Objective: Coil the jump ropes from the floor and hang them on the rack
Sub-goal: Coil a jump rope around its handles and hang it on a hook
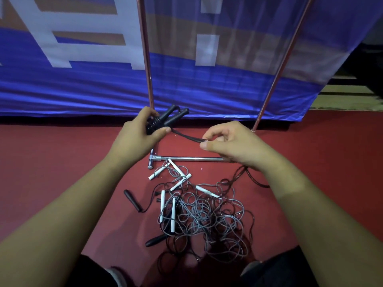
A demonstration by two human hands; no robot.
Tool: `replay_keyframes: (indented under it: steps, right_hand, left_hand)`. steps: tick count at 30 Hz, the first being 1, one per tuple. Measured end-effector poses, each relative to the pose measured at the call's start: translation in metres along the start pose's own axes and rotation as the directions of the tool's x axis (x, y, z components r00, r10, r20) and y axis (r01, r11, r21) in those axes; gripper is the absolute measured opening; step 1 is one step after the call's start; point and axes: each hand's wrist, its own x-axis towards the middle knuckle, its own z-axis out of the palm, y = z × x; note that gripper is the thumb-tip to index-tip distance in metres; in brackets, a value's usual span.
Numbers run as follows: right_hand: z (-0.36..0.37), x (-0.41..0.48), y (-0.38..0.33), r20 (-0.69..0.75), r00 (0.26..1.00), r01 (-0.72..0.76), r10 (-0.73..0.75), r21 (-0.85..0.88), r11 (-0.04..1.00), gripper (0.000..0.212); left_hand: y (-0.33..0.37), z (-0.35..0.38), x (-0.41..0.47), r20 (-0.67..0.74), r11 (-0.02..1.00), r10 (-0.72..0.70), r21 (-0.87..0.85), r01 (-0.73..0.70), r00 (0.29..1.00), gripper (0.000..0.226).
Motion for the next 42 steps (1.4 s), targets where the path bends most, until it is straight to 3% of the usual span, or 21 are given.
replay_keyframes:
  steps: [5,10,14,16,20,23,26,31,34,42]
  right_hand:
    - [0.013,0.001,-0.006,-0.058,0.996,0.067,-0.072,-0.074,0.995,0.01]
    - [0.012,0.007,-0.002,-0.269,0.95,0.12,-0.16,-0.161,0.98,0.009]
    - [0.008,0.01,0.008,-0.323,0.926,0.128,-0.195,-0.217,0.968,0.014]
    - [0.006,0.012,0.011,-0.342,0.922,0.117,-0.182,-0.203,0.972,0.015]
    - [-0.003,0.016,0.017,-0.343,0.937,0.044,-0.068,-0.077,0.996,0.014]
    - [-0.005,0.016,0.025,-0.239,0.97,0.035,-0.039,-0.02,0.999,0.009]
    - [0.0,0.018,0.027,-0.157,0.987,0.02,-0.029,-0.06,0.998,0.015]
    - [0.009,0.02,0.026,-0.064,0.998,0.018,-0.023,-0.072,0.997,0.029]
    - [0.013,0.021,0.022,-0.093,0.996,0.009,-0.011,-0.023,1.0,0.036]
    - [0.012,0.016,0.021,-0.116,0.993,-0.028,0.018,-0.087,0.996,0.021]
  left_hand:
    - [0.005,0.012,-0.006,0.098,0.888,0.037,0.453,-0.078,0.995,0.039]
    - [0.013,0.022,-0.012,0.378,0.871,0.034,0.443,-0.214,0.925,0.047]
    - [0.025,0.028,-0.018,0.373,0.778,0.126,0.538,-0.325,0.919,0.051]
    - [0.025,0.028,-0.019,0.395,0.815,0.188,0.449,-0.367,0.899,0.044]
    - [0.025,0.016,-0.02,0.526,0.918,0.281,0.098,-0.385,0.803,0.03]
    - [0.028,0.011,-0.023,0.525,0.947,0.303,-0.262,-0.188,0.795,0.01]
    - [0.03,0.012,-0.027,0.487,0.878,0.27,-0.479,-0.005,0.831,0.006]
    - [0.036,0.017,-0.021,0.325,0.739,0.135,-0.662,0.124,0.936,0.026]
    - [0.04,0.017,-0.017,0.25,0.669,0.057,-0.728,0.149,0.967,0.043]
    - [0.033,0.016,-0.008,0.176,0.668,-0.076,-0.722,0.181,0.981,0.032]
